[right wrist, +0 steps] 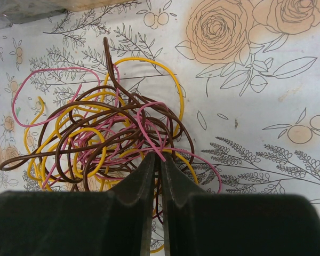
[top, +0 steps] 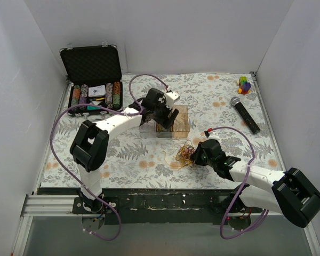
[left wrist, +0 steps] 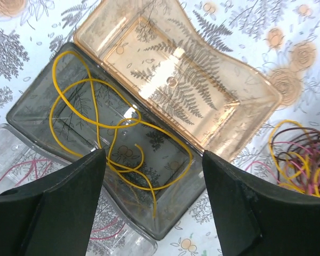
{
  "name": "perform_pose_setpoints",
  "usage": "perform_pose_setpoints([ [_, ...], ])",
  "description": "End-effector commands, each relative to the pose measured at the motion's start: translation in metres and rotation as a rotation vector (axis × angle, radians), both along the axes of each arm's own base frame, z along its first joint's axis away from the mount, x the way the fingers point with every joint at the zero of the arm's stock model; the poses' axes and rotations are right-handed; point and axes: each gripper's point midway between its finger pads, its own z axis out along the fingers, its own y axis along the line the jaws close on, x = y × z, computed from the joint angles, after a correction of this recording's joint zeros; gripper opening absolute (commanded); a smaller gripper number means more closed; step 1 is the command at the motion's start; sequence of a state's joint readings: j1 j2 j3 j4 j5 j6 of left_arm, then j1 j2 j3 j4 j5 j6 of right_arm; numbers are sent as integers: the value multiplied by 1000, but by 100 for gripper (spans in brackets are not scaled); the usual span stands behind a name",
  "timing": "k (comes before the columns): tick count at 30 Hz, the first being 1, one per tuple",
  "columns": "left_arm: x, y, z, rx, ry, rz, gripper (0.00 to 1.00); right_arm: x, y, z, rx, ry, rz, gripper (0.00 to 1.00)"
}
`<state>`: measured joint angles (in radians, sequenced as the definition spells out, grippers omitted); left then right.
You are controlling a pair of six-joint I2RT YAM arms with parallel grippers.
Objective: Untangle the cables
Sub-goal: Place the cable in the bin.
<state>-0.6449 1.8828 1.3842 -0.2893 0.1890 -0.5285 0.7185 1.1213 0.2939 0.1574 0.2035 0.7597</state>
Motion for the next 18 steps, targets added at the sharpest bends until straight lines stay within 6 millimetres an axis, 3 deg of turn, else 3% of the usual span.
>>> perform_pose_setpoints([
  [1,-6,-10,84,-115,-100,-49,73,-34,-30,-36,-153,156,14,15],
  [5,-14,-15,124,-181,-139,-96,72,-34,-31,-34,-154,148,11,15],
  [9,-35,-18,145,-236,-142,-178,71,-34,-30,-33,-153,147,13,15],
  [12,-62,-17,140,-264,-120,-288,70,-33,-30,-32,-152,144,13,15],
  [18,-136,-9,86,-258,-146,-597,66,-33,-30,-30,-136,124,16,15],
])
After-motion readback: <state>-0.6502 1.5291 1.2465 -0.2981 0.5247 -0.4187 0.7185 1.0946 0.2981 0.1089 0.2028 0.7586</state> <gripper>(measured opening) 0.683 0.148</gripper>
